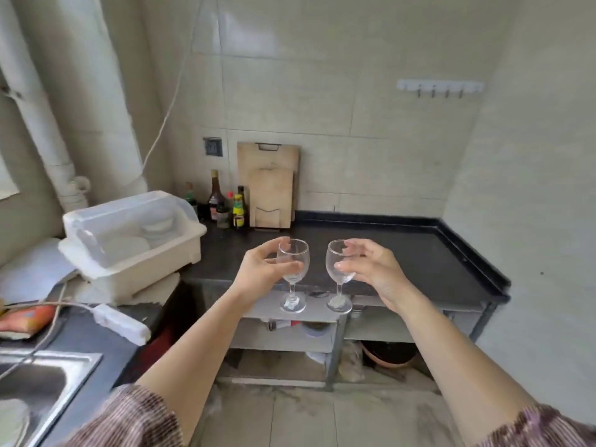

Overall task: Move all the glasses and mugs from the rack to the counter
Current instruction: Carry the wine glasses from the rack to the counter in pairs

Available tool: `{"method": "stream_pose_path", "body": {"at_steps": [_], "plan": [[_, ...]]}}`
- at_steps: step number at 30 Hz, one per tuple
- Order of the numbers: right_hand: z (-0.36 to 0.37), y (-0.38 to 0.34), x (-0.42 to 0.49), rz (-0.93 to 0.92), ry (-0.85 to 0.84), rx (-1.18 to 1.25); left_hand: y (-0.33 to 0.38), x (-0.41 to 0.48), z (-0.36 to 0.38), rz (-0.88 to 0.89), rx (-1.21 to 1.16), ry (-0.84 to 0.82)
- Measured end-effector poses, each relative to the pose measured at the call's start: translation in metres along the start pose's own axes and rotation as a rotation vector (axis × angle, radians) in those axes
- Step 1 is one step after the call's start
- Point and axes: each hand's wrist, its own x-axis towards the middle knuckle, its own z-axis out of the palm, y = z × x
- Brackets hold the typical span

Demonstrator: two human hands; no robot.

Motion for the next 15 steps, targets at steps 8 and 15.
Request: {"method": "stream_pose_path", "body": {"at_steps": [8, 15], "plan": [[-0.051, 0.038, 0.158, 0.066, 0.143, -0.13, -0.047, 0.189, 0.043, 0.01, 0.149, -0.067], [-0.087, 0.073, 0.283, 0.139, 0.215, -0.149, -0.084, 0.317, 0.067, -0.01, 0.242, -0.014]]}}
